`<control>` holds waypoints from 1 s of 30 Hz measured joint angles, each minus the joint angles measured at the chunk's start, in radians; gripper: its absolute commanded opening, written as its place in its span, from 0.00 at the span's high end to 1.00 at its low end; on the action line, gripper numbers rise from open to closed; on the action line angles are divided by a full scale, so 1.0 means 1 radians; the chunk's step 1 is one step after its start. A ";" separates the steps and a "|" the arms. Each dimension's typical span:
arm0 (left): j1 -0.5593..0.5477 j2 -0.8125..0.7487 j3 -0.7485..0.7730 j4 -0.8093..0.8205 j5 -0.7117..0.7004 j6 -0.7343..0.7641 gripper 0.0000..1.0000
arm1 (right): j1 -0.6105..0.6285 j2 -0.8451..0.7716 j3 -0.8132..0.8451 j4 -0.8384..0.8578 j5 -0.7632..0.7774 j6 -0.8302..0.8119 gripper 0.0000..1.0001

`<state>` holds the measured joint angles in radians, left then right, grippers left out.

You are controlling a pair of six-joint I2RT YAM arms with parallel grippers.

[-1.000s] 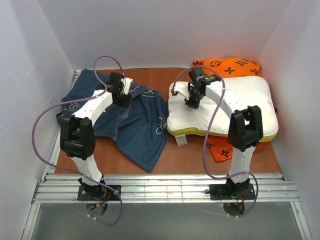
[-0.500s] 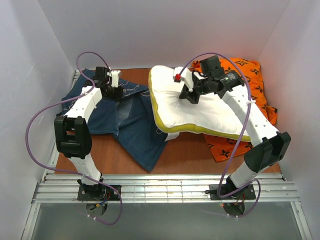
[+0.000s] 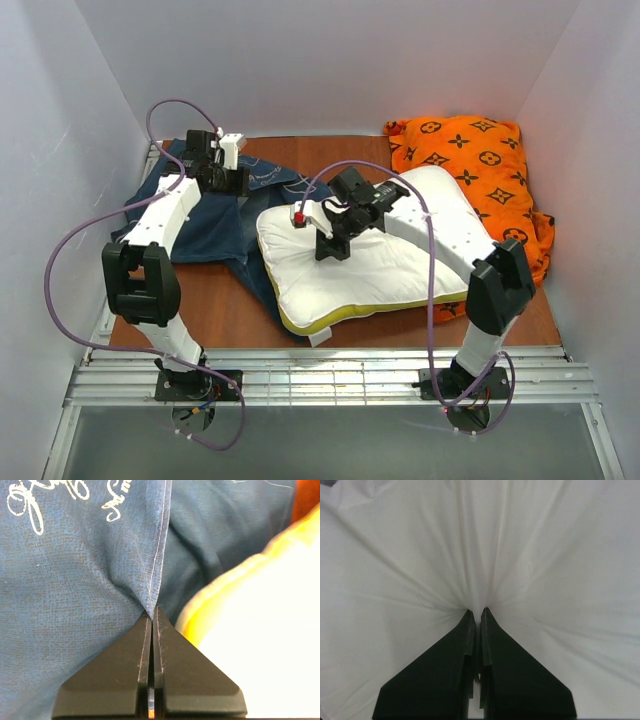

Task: Put the pillow into the pillowcase

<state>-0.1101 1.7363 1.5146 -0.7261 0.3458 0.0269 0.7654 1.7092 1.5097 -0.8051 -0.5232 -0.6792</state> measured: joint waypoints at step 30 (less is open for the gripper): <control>0.002 -0.234 -0.230 -0.127 0.258 0.213 1.00 | -0.023 0.393 0.278 0.409 0.338 0.305 0.99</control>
<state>-0.1078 1.5021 1.2842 -0.8536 0.6041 0.2398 0.7429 2.1021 1.7874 -0.3958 -0.1856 -0.3740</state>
